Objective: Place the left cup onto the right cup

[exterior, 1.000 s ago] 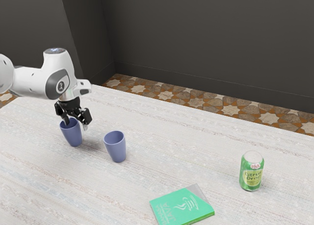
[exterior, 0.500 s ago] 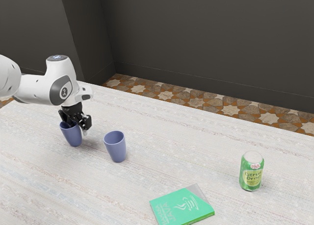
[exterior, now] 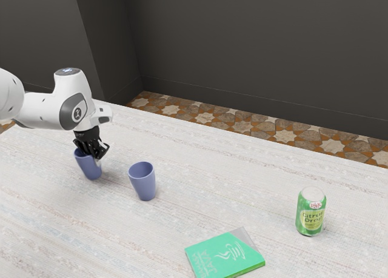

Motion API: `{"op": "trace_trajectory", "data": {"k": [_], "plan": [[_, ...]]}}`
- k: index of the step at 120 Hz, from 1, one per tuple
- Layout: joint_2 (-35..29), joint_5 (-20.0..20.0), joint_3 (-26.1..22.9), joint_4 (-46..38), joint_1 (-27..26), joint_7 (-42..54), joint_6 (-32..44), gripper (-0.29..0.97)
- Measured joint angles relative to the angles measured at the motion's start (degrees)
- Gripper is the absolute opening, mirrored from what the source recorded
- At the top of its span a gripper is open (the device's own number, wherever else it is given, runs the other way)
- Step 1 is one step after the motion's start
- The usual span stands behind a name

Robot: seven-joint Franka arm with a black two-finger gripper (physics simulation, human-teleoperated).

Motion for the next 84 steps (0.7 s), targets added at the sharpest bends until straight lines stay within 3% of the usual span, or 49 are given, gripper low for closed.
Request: {"op": "trace_trajectory", "data": {"k": [31, 84], "plan": [[-4.5, 0.8, -0.8, -0.1, -0.3, -0.5, -1.7, -0.1], [-10.4, 5.2, -11.5, 4.1, -0.4, -7.0, -10.9, -0.1]]}}
